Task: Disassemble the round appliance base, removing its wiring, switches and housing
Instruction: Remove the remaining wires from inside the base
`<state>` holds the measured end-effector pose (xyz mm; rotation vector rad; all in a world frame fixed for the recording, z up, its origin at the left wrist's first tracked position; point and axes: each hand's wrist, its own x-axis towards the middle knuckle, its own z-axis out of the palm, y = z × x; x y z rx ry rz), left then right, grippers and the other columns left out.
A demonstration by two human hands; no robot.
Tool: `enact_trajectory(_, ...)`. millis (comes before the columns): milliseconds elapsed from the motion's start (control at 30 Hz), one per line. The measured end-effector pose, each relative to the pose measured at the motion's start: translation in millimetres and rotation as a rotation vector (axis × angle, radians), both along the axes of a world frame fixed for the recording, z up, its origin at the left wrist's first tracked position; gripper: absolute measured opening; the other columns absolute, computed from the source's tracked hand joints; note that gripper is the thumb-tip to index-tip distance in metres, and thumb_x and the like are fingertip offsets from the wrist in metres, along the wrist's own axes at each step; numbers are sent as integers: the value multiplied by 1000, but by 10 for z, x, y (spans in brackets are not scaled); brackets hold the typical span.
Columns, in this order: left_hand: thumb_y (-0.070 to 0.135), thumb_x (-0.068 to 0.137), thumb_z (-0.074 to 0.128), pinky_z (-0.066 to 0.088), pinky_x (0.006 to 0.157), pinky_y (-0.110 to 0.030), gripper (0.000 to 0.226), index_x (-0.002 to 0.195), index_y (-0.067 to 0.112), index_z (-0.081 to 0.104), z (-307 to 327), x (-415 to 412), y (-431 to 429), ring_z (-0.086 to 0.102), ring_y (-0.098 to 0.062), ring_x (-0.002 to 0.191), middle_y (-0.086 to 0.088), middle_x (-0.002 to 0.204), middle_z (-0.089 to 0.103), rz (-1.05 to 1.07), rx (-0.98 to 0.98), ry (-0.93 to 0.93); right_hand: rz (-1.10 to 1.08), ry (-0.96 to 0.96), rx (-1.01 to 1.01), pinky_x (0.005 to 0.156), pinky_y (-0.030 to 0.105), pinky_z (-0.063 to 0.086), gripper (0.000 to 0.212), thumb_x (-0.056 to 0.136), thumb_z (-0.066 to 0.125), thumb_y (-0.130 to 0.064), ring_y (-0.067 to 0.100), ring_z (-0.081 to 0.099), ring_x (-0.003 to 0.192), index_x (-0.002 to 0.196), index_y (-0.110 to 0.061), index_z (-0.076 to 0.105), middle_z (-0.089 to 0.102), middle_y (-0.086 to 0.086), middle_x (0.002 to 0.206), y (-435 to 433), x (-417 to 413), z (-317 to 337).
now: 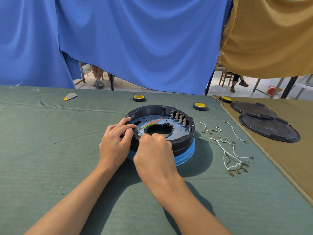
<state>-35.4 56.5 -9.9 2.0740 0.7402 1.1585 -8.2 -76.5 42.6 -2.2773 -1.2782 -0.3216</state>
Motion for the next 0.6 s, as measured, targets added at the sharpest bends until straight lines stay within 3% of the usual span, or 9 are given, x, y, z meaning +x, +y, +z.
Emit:
enact_trajectory(67, 34, 81, 39, 41, 93, -35, 36, 92, 35, 73, -22, 13, 17, 50, -12, 116, 34, 122, 54, 4, -2, -8, 3, 8, 5, 70, 31, 30, 23, 97, 45, -20, 33, 57, 100, 110, -9, 60, 60, 13, 108, -40, 62, -23)
enact_trajectory(167, 35, 81, 39, 39, 90, -32, 35, 91, 37, 73, -38, 23, 32, 49, -10, 115, 36, 121, 53, 4, -5, -9, 2, 17, 27, 69, 30, 28, 22, 98, 43, -21, 32, 57, 97, 105, -10, 61, 60, 11, 105, -56, 95, -47)
enact_trajectory(333, 35, 80, 38, 41, 92, -35, 31, 85, 44, 68, -39, 28, 26, 49, -10, 114, 37, 121, 53, 0, -14, -6, 29, -3, 16, 67, 29, 28, 22, 97, 43, -19, 31, 58, 93, 102, -9, 62, 60, 11, 100, -53, 111, -31)
enact_trajectory(600, 35, 81, 39, 42, 92, -37, 32, 88, 41, 69, -53, 26, 21, 50, -13, 115, 34, 123, 53, 0, -6, -10, 5, -67, -48, 72, 36, 42, 32, 95, 36, -7, 36, 59, 99, 123, -2, 52, 54, 15, 116, -4, -41, -33)
